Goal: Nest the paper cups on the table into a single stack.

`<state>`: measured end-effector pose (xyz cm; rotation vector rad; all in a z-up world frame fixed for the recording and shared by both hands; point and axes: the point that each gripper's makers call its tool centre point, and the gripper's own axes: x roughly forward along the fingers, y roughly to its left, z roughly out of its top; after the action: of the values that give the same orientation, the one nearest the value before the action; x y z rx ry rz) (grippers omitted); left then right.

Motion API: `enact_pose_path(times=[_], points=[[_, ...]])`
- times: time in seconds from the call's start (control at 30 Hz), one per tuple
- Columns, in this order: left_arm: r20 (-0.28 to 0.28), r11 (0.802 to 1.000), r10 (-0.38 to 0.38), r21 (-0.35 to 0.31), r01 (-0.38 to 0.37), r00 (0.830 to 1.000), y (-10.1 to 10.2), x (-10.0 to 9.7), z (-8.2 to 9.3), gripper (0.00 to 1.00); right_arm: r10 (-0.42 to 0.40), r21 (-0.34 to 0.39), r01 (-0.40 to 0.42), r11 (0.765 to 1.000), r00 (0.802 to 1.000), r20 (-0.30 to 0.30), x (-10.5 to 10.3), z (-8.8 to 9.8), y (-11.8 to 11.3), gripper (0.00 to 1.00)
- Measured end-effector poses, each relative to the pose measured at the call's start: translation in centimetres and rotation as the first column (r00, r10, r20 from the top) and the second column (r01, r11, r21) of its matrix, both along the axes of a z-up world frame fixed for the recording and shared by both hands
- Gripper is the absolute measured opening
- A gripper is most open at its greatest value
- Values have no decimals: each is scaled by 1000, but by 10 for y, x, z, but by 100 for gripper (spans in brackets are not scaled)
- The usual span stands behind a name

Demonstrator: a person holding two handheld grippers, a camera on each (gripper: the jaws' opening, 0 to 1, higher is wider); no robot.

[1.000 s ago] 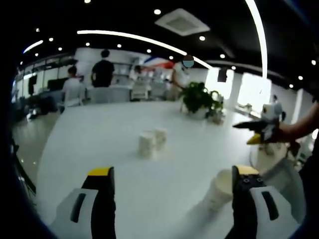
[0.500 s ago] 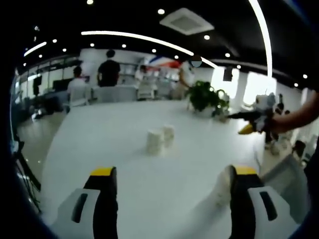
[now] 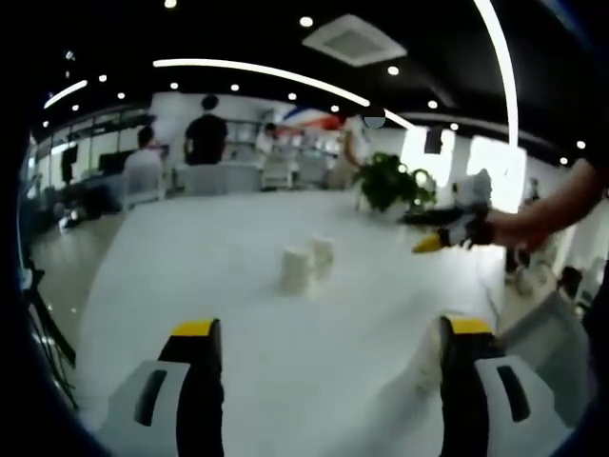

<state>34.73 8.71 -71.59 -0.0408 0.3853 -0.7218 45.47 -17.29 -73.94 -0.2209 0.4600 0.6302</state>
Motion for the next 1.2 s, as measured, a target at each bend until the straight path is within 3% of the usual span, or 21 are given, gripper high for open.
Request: enact_pose_path(times=[0.63, 1.2], points=[[-27, 1000, -8, -2, 8, 1000, 3, -4, -14, 94, 48, -5, -48, 999, 997, -56, 62, -41, 37, 85], [-49, 1000, 1, 11, -1, 999, 9, -10, -21, 94, 82, 9, -81, 997, 994, -75, 96, -53, 54, 73]])
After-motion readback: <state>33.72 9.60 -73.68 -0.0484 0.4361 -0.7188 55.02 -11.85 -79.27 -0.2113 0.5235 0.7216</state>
